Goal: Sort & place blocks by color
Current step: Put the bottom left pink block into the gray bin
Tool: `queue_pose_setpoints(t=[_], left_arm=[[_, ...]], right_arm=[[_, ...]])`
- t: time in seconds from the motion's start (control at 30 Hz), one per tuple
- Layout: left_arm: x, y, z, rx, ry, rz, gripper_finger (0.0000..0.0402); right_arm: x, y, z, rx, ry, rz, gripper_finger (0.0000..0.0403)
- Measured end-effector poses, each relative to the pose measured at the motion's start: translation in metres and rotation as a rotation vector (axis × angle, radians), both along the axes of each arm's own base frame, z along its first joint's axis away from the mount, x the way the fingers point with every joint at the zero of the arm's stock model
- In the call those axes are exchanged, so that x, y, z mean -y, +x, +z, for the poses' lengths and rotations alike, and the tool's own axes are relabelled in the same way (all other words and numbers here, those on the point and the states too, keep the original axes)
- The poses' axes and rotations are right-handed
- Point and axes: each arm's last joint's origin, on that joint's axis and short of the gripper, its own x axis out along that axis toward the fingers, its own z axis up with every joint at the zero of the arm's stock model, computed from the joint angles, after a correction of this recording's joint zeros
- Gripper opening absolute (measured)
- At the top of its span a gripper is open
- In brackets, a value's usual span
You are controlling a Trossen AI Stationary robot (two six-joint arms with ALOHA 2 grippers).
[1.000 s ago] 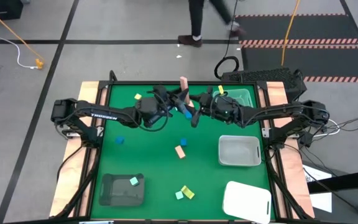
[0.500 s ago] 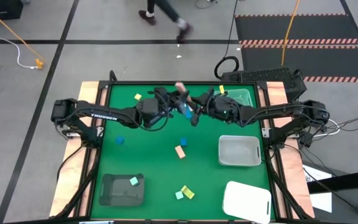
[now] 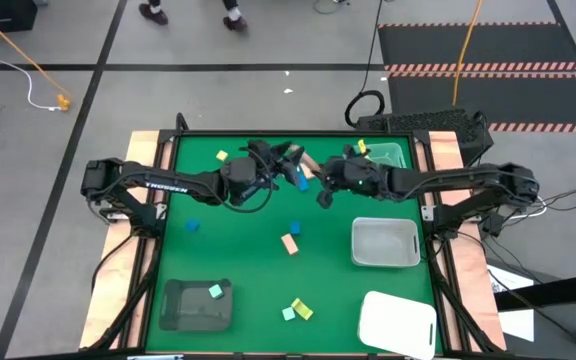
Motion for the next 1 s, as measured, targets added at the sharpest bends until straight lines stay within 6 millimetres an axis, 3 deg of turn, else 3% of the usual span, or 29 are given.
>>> queue_pose_setpoints(t=[0.17,0.4,0.6,0.83,1.0], left_arm=[[0.000,0.000,-0.004,-0.046,0.004,-0.004,0.0240],[-0.003,-0.001,-0.012,-0.130,-0.010,0.007,0.0241],[-0.008,-0.003,-0.019,-0.210,-0.015,0.023,0.0241],[-0.011,-0.011,-0.039,-0.448,-0.034,0.022,0.0241],[-0.005,-0.016,-0.055,-0.576,-0.179,-0.172,0.0241]], right_arm=[[0.002,-0.028,0.005,-0.095,0.097,-0.062,0.0044],[-0.005,-0.067,0.004,-0.224,0.375,-0.116,0.0044],[-0.022,-0.086,0.004,-0.317,0.633,-0.030,0.0044],[-0.044,-0.107,-0.005,-0.579,0.832,0.095,0.0045],[-0.055,-0.119,-0.008,-0.723,0.905,0.123,0.0046]])
